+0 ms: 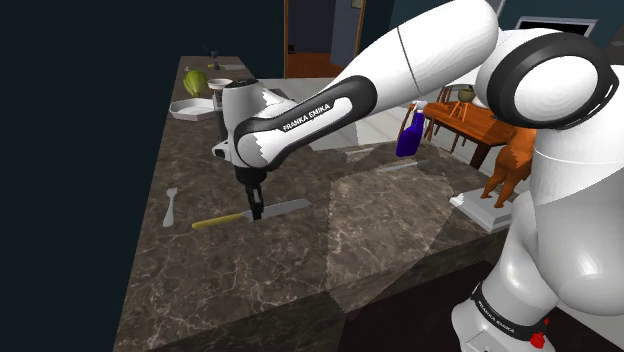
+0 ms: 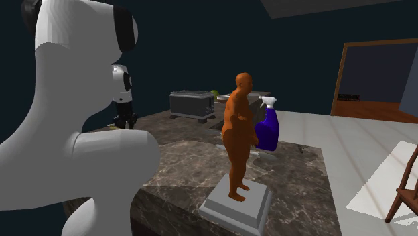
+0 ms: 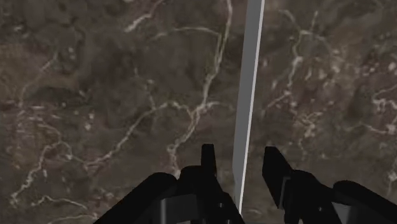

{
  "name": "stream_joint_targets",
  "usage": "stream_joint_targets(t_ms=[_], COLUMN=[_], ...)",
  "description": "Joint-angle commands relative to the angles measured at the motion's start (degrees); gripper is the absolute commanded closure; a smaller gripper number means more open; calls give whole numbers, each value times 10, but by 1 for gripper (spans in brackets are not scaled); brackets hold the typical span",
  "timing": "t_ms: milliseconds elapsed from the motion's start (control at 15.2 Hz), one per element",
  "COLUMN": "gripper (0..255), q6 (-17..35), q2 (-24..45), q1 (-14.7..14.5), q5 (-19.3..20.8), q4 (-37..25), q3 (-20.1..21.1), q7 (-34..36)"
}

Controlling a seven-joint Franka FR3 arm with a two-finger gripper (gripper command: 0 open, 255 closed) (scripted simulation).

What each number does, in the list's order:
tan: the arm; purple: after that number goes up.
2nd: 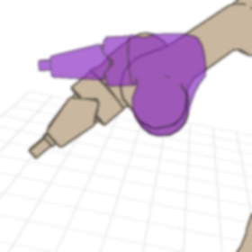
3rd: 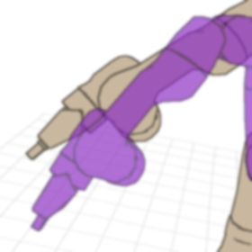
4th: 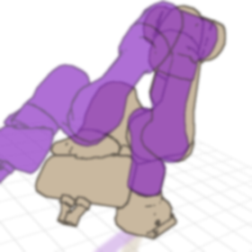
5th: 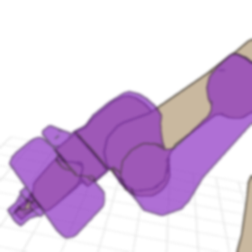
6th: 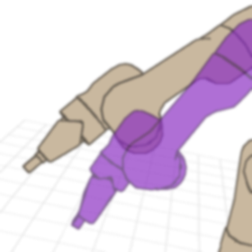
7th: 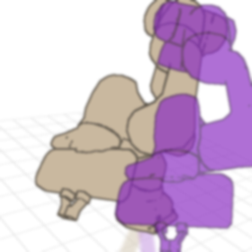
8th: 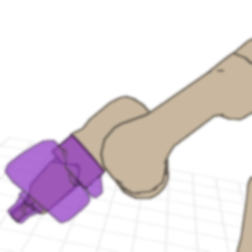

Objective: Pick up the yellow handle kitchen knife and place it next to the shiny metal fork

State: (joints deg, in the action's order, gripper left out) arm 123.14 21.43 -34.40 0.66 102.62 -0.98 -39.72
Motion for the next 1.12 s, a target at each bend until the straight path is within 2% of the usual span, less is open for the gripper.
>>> stream_joint_targets(t_ms=[0, 264, 528, 1056], gripper=[0, 0, 0, 0], q6=[0, 0, -63, -63], q2=[0, 0, -28, -28], q1=[0, 0, -1, -1], q5=[0, 0, 0, 0], q4=[0, 0, -35, -35], q3=[0, 0, 0, 0], q7=[0, 0, 0, 0])
